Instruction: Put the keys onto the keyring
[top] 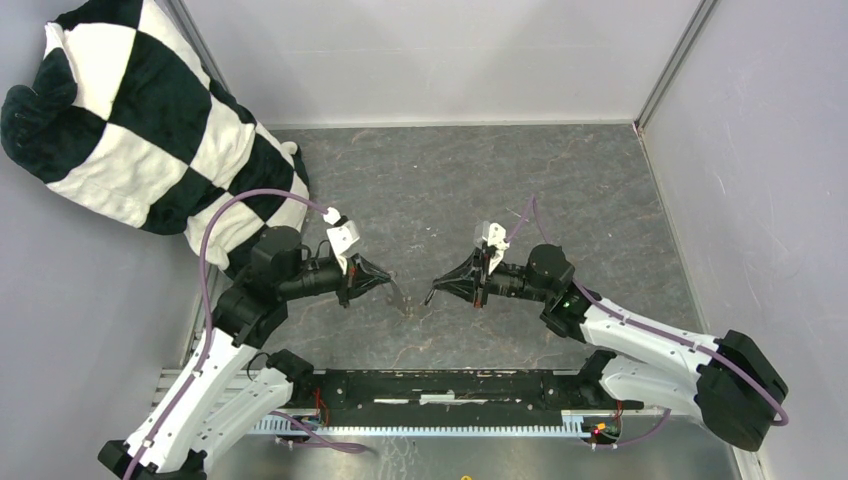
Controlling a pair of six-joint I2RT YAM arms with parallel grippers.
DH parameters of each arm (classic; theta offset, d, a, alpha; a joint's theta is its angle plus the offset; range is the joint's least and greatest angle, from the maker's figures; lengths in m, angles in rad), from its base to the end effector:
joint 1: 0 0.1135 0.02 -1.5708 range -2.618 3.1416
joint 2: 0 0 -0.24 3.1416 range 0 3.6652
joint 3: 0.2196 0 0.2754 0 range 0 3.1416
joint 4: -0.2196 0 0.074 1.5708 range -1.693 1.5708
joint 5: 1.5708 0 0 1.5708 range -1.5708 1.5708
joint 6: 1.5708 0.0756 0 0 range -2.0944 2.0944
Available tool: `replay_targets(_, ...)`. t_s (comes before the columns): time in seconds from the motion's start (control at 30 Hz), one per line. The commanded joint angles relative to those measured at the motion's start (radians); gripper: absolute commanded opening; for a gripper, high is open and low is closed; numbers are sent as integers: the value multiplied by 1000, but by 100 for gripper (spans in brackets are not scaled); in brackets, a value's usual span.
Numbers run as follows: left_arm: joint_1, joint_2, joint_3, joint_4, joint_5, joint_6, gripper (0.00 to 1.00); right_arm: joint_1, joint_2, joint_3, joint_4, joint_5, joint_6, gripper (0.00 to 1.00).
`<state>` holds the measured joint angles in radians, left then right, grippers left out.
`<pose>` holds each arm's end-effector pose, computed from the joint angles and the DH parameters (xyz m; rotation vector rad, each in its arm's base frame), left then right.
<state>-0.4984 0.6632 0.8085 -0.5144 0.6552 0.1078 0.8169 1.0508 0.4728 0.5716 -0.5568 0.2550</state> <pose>0.1651 -0.1423 0.3112 0.9951 1.6908 -0.8912 0.1740 0.2437 0.2243 -0.9142 1.4657 1.2515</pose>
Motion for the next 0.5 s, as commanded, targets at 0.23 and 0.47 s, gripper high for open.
replay_targets(0.23,6,0,1,72,-22,-57,2,19,-8,43,-222,201,-45,1)
replay_targets(0.47,7,-6,22,60,-43,-28,2,15,113,56,-452,641,-102,0)
